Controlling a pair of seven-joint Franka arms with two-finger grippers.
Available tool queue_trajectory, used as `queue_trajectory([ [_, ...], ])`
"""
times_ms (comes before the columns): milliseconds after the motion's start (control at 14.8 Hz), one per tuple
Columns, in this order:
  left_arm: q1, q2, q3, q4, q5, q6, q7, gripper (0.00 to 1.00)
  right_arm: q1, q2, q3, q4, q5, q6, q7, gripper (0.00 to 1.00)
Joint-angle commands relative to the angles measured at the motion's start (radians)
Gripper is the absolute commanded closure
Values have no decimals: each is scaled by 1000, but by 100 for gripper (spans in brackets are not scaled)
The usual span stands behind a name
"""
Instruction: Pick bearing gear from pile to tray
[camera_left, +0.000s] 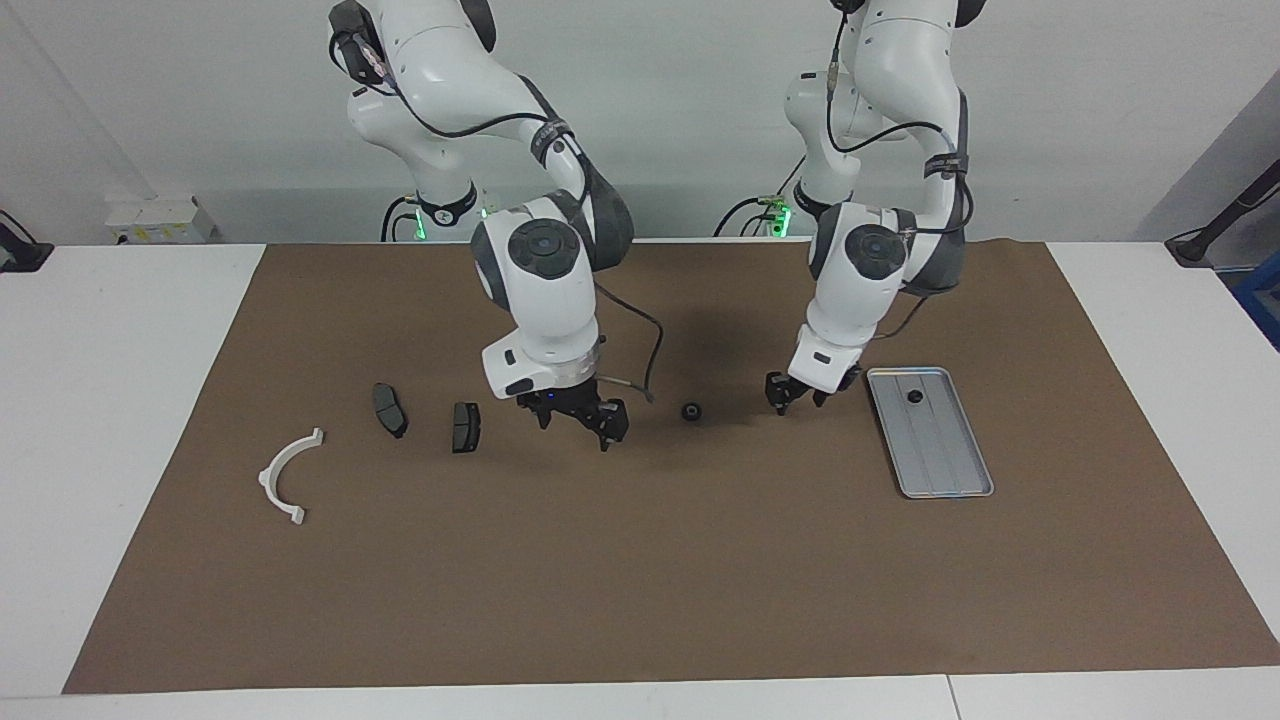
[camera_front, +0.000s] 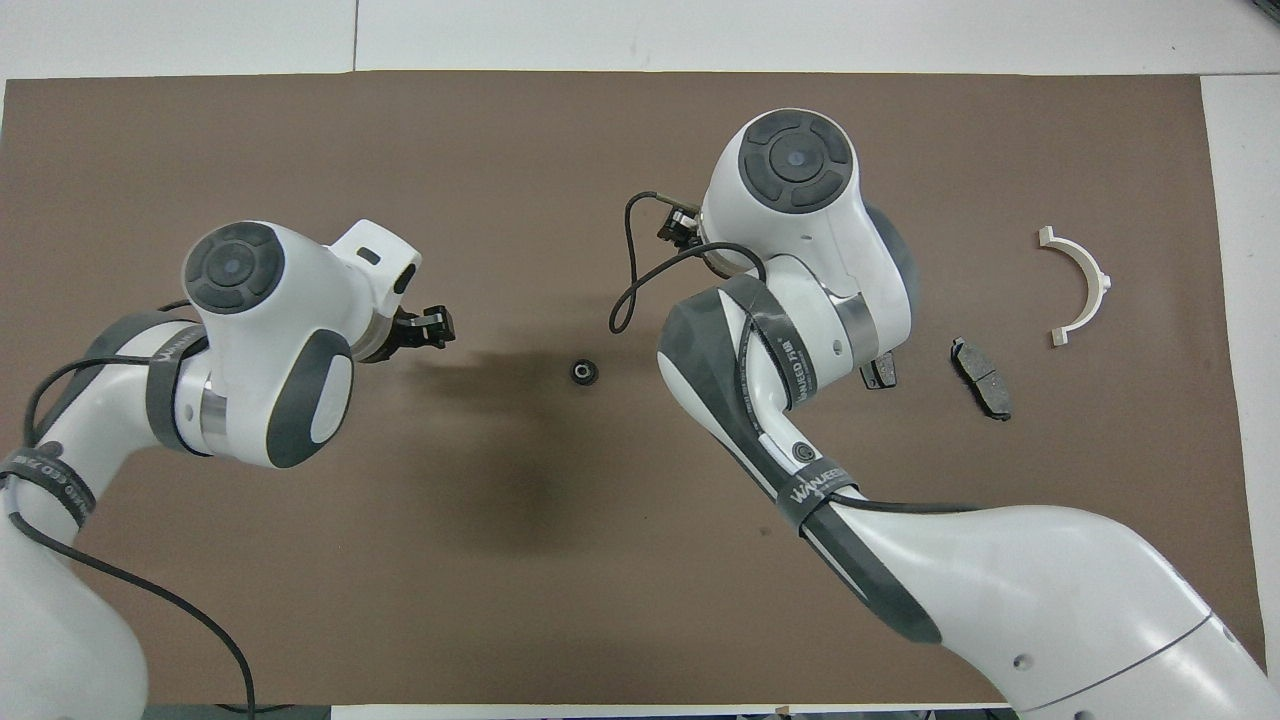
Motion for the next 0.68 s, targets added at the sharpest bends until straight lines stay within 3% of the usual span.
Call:
queue_trajectory([
  [0,-96,68,18,66,-4,26,-157,34,-112,-38,17,-20,39,-47,-258,0],
  [270,-161,118,18,95,-4,48,-243,36,-236,-95,10,-33,41,-90,-523,0],
  [608,-207,129,18,101,-4,51,-309,41,-318,-256,8,-105,39,-159,-700,0],
])
